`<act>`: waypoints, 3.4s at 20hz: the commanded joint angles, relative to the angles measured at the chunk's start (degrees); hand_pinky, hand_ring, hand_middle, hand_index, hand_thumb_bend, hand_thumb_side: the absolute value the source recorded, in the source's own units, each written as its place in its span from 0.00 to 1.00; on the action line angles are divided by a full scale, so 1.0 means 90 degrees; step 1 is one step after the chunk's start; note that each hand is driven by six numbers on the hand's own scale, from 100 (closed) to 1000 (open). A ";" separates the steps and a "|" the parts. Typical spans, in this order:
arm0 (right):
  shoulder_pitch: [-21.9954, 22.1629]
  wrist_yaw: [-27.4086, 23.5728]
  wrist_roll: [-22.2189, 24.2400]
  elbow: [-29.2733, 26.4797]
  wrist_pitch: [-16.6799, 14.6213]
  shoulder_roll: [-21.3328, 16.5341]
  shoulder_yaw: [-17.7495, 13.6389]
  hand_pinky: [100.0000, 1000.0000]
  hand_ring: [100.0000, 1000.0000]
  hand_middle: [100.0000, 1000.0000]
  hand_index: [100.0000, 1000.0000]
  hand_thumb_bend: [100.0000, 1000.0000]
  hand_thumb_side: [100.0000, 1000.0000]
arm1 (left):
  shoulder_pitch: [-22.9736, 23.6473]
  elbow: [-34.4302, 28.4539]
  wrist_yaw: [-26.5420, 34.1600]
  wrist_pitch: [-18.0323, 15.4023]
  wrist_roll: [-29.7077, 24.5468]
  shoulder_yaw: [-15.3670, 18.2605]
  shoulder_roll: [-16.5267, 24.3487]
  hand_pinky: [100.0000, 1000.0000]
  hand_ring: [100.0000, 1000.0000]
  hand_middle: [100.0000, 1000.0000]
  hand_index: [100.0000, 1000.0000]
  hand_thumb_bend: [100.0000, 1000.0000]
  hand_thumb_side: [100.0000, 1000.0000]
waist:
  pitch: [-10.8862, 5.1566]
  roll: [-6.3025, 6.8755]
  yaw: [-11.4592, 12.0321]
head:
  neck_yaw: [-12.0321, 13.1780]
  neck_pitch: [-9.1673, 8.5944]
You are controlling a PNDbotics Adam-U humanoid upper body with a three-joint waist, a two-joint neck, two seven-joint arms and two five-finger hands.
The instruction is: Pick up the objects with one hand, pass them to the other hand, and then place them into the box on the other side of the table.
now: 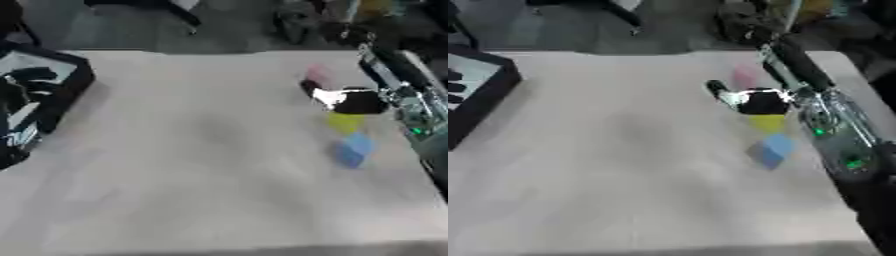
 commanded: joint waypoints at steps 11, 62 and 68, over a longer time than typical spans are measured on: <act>0.0418 -0.0336 0.0999 0.0578 0.0253 -0.1100 -0.0302 0.82 0.81 0.79 0.92 0.29 0.52 | 0.0041 -0.0018 -0.0119 0.0022 0.0077 0.0105 0.0069 0.72 0.74 0.74 0.83 0.45 0.56 | -0.0098 -0.0032 -0.0087 | -0.0093 -0.0014; 0.0710 0.0381 0.1720 0.1870 0.0229 -0.0490 0.0063 0.80 0.75 0.74 0.88 0.24 0.49 | 0.0116 0.0064 -0.0206 0.0113 0.0206 0.0108 -0.0063 0.71 0.72 0.73 0.84 0.49 0.56 | -0.0069 0.0001 -0.0107 | -0.0107 -0.0014; 0.0691 0.0452 0.1656 0.1905 0.0226 -0.0451 0.0094 0.79 0.74 0.72 0.88 0.21 0.45 | 0.0118 0.0060 -0.0215 0.0123 0.0220 0.0106 -0.0065 0.71 0.72 0.73 0.84 0.49 0.56 | -0.0065 0.0001 -0.0096 | -0.0102 -0.0014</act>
